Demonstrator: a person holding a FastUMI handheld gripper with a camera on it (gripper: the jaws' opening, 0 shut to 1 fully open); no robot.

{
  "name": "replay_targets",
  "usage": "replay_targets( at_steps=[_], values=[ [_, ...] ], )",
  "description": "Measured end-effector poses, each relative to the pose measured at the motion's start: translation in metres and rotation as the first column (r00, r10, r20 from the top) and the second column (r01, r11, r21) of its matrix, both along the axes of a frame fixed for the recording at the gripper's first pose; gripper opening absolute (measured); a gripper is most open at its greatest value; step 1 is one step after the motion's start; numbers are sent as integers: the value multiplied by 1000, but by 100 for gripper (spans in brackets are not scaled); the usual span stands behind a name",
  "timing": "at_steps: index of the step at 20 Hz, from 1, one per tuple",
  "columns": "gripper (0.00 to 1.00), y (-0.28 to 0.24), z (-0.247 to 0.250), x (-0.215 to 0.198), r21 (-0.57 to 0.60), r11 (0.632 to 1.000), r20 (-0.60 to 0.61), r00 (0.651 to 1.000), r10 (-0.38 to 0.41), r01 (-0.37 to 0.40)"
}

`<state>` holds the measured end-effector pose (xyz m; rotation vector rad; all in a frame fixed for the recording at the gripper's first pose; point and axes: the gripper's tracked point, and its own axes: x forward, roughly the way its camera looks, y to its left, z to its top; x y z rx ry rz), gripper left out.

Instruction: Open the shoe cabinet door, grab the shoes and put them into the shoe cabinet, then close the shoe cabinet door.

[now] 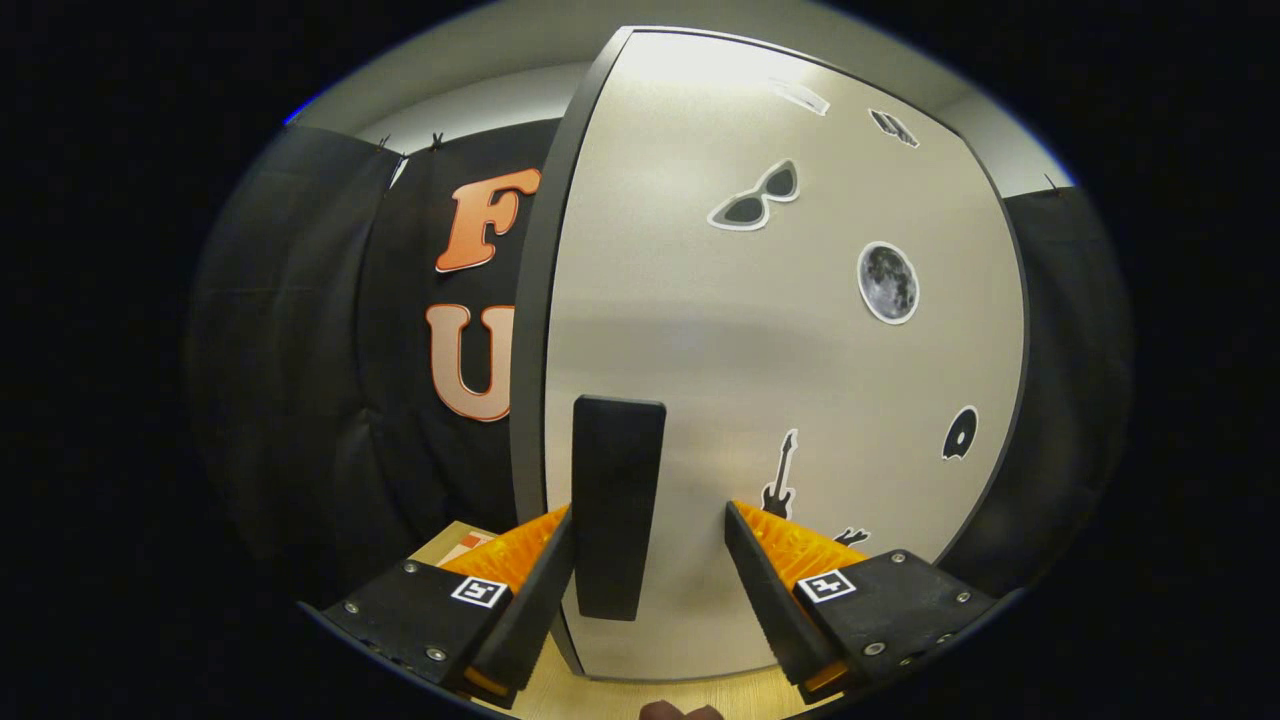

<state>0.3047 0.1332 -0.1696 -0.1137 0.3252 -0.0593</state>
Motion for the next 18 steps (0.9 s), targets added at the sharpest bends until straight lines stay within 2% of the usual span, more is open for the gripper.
replay_targets(
  at_steps=[4, 11, 18],
  values=[
    [92, 8, 20, -17, 38, 999, 29, 999, 14, -15],
    [93, 11, 43, -76, 67, 997, 25, 999, 34, -36],
    [93, -27, 71, -147, 37, 999, 45, 998, 36, -38]
  ],
)
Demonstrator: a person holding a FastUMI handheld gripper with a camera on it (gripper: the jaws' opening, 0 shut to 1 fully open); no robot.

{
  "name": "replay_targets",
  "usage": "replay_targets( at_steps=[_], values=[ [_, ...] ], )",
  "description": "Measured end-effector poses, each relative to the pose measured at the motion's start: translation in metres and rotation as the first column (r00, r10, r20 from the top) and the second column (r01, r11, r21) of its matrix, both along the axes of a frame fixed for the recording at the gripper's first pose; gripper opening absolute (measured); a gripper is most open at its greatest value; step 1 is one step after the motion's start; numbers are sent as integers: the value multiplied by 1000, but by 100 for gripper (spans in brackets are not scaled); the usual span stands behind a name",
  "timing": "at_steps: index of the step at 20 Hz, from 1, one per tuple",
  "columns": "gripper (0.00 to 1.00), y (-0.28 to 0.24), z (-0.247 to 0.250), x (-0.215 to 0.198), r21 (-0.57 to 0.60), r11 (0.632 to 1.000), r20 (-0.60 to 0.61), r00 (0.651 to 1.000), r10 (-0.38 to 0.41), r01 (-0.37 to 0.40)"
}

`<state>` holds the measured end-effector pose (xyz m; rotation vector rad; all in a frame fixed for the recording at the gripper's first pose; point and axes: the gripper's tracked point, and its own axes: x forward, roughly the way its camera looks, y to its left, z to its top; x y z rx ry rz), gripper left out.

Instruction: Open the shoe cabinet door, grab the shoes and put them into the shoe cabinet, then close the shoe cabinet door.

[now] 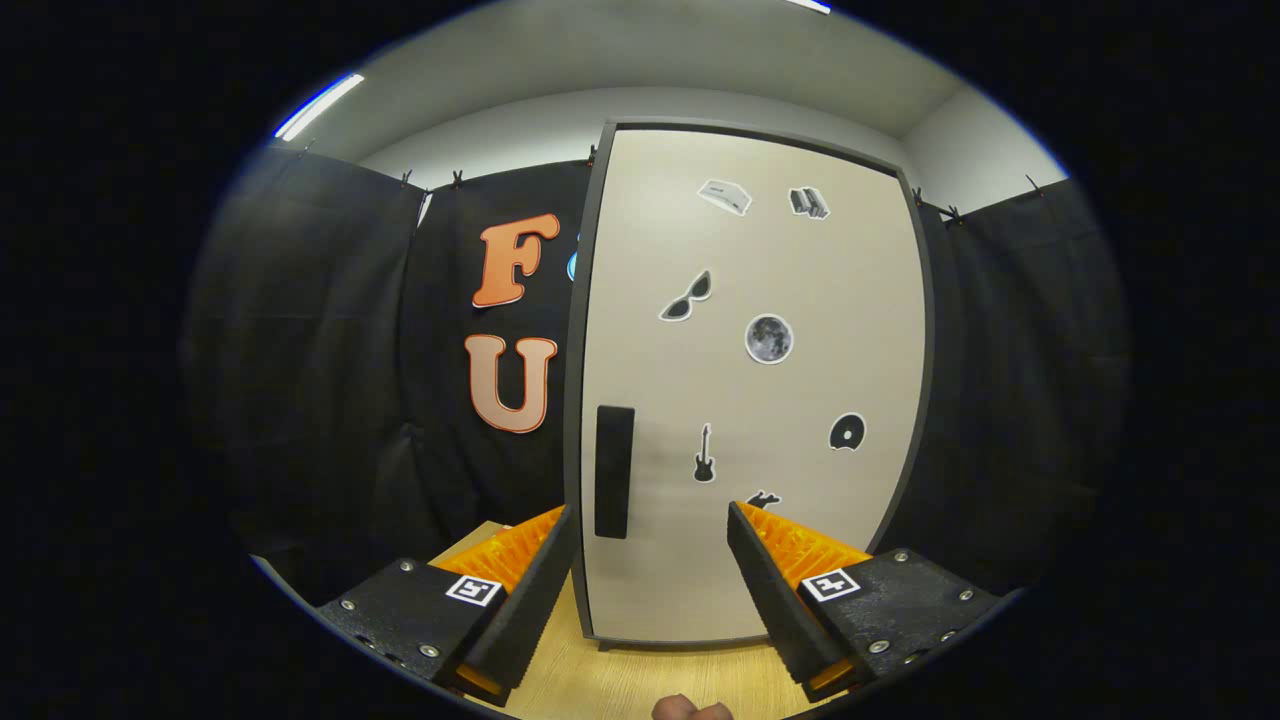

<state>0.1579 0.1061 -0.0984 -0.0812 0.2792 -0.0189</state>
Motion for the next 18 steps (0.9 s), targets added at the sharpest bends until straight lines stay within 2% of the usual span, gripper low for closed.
replay_targets(
  at_steps=[10, 18],
  values=[
    [94, -109, 16, -95, 74, 995, -25, 998, -65, 67],
    [93, -143, 44, -165, 51, 997, 13, 998, -57, 56]
  ],
)
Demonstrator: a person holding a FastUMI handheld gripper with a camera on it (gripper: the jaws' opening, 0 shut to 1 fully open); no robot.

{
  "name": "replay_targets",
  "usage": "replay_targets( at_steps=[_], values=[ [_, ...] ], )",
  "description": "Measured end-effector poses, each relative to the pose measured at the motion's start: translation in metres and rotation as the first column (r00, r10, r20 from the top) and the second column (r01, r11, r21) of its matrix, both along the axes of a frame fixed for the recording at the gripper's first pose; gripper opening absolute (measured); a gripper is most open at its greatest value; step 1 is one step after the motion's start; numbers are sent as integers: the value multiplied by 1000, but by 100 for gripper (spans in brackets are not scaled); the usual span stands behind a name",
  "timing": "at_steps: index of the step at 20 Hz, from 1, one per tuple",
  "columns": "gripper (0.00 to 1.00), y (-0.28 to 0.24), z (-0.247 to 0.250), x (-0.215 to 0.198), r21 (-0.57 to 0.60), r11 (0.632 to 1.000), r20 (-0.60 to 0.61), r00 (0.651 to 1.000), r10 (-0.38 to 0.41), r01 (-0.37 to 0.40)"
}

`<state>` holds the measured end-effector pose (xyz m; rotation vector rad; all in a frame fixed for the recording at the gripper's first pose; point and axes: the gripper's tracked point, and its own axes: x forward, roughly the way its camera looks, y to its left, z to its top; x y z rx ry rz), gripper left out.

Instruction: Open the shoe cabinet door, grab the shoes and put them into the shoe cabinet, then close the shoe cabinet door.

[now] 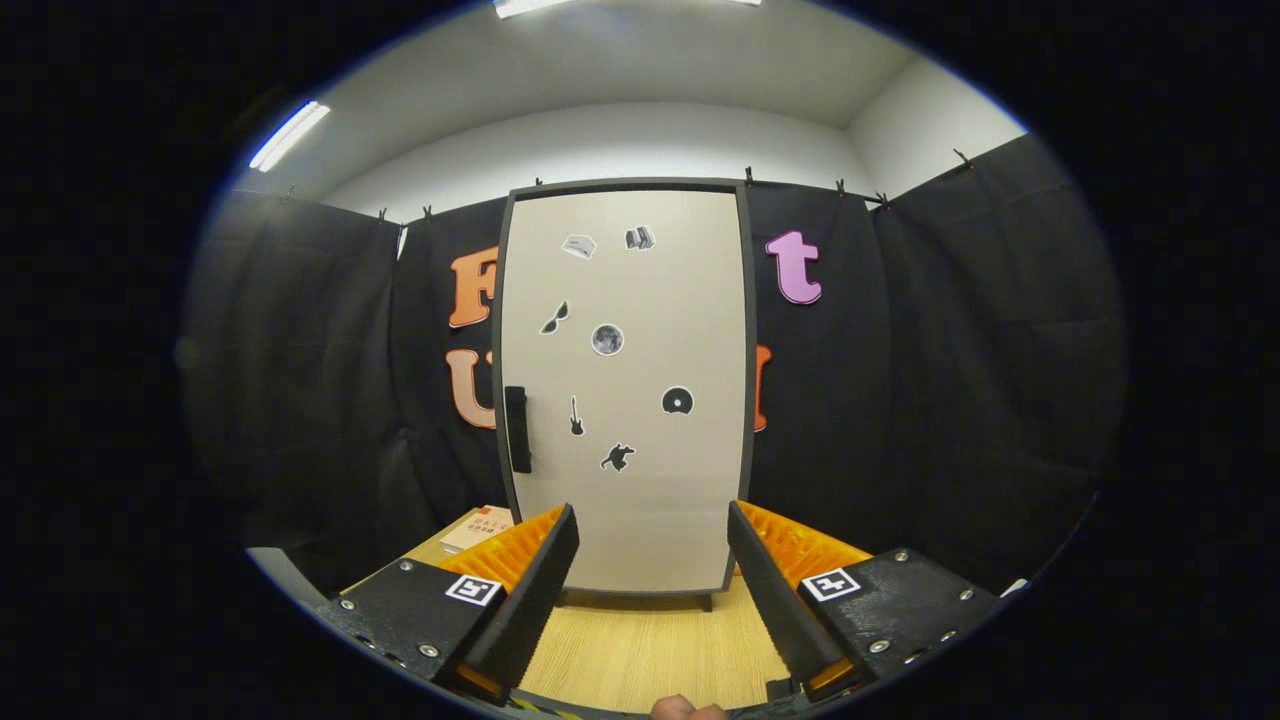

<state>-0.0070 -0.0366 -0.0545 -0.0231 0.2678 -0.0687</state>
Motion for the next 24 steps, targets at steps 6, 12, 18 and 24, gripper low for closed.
replay_targets(
  at_steps=[6, 12, 18, 24],
  values=[
    [94, -19, 12, -55, -14, 998, 20, 997, -68, 68],
    [93, -11, 16, -83, 9, 997, 32, 996, -83, 83],
    [94, -8, 20, -90, 24, 996, 57, 994, -90, 88],
    [93, -6, 16, -81, -7, 998, 66, 996, -66, 67]
  ],
)
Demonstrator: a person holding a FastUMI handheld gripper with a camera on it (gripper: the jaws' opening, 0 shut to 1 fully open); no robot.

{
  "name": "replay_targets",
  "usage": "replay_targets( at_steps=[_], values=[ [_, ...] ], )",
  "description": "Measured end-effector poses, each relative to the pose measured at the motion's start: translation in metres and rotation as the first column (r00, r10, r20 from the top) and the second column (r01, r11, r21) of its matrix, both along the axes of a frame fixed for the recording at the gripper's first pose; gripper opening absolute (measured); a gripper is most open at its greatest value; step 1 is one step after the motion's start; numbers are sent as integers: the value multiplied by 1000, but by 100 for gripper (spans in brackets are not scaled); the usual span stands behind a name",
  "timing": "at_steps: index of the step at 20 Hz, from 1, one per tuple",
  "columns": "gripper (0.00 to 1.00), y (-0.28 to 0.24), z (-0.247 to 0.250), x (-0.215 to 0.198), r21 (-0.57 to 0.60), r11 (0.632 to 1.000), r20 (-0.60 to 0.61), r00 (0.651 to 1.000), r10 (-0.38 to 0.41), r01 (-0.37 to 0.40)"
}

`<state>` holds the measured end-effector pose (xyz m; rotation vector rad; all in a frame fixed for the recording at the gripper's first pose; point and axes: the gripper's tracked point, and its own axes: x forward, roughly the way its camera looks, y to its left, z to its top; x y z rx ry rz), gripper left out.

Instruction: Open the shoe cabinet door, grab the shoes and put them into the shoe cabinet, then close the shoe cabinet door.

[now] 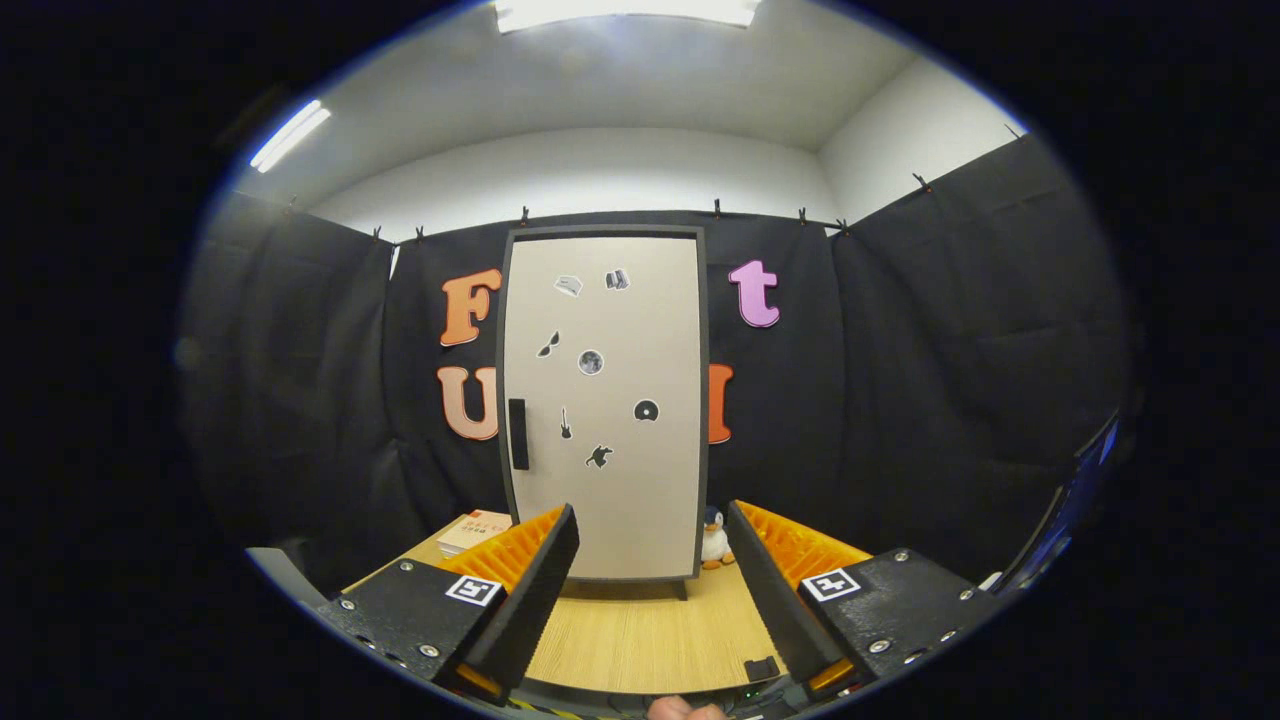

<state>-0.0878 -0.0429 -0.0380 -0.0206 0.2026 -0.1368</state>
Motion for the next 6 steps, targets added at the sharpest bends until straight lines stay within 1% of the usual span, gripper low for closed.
replay_targets(
  at_steps=[6],
  values=[
    [93, 1, -6, 10, -6, 1000, -6, 1000, 12, -12]
  ],
)
